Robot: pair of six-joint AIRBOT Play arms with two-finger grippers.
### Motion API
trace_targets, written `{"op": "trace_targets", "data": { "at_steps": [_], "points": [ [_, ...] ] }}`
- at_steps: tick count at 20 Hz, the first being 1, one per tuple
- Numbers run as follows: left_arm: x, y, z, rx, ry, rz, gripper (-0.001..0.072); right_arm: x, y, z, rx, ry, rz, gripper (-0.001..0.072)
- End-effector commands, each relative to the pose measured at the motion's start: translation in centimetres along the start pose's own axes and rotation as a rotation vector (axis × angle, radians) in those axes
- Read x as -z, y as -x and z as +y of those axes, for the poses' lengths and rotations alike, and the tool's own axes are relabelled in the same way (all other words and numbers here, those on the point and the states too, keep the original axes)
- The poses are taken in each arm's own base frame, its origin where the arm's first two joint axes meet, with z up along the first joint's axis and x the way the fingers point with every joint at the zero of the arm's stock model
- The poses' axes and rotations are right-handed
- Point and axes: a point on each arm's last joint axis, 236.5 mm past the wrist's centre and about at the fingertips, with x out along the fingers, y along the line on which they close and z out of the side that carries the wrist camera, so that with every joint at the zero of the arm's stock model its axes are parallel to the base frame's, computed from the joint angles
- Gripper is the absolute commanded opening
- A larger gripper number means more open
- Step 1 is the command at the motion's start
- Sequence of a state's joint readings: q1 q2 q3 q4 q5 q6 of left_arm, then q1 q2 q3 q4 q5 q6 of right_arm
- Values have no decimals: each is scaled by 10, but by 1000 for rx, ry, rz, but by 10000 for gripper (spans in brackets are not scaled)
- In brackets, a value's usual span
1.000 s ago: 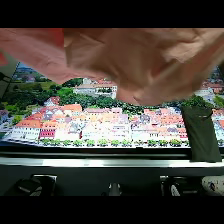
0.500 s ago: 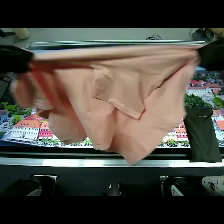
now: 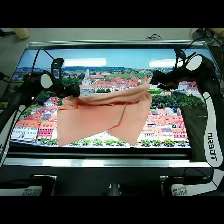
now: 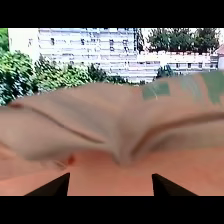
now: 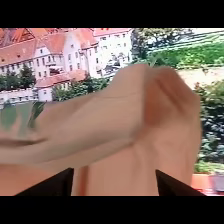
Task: Fold the shirts.
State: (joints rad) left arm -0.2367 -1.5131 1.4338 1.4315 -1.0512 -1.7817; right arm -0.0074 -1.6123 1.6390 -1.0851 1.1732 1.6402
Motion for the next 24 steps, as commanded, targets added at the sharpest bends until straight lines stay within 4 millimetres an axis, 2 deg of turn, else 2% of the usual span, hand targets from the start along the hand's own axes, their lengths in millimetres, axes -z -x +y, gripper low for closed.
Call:
{"op": "trace_targets", "data": {
  "at_steps": [1,2,4,5,6,7,9,10,11,13,15,19,20,21,22,24],
  "points": [
    [22,18,22,31,-16,165,621,2,14,5,-100,-1,52,556],
    [32,36,43,16,1,205,620,8,27,-20,-49,-12,86,555],
    [61,60,80,-13,92,252,619,41,47,-79,45,-92,233,525],
    [85,64,94,-25,135,273,617,60,49,-100,66,-133,300,521],
    [118,64,106,-35,181,307,611,82,47,-116,73,-165,364,487],
    [157,59,113,-37,225,352,606,101,41,-127,76,-206,407,487],
    [223,44,113,-10,305,413,607,126,23,-133,62,-240,449,486],
    [247,36,108,17,333,421,608,132,15,-128,30,-243,454,486],
    [260,30,105,33,347,419,608,133,9,-124,2,-245,447,487],
    [273,17,103,44,376,413,608,132,4,-116,-18,-234,438,487],
    [277,7,102,55,401,420,608,132,0,-113,-16,-214,433,487],
    [257,-9,96,101,445,349,599,134,-7,-108,5,-165,439,487],
    [252,-11,99,94,445,322,572,138,-9,-109,22,-151,452,487],
    [247,-13,102,88,447,297,448,142,-10,-111,41,-133,464,487],
    [242,-15,104,83,450,276,438,146,-13,-112,62,-112,475,487],
    [237,-17,107,75,468,250,300,149,-21,-108,80,-77,476,488]
  ]
}}
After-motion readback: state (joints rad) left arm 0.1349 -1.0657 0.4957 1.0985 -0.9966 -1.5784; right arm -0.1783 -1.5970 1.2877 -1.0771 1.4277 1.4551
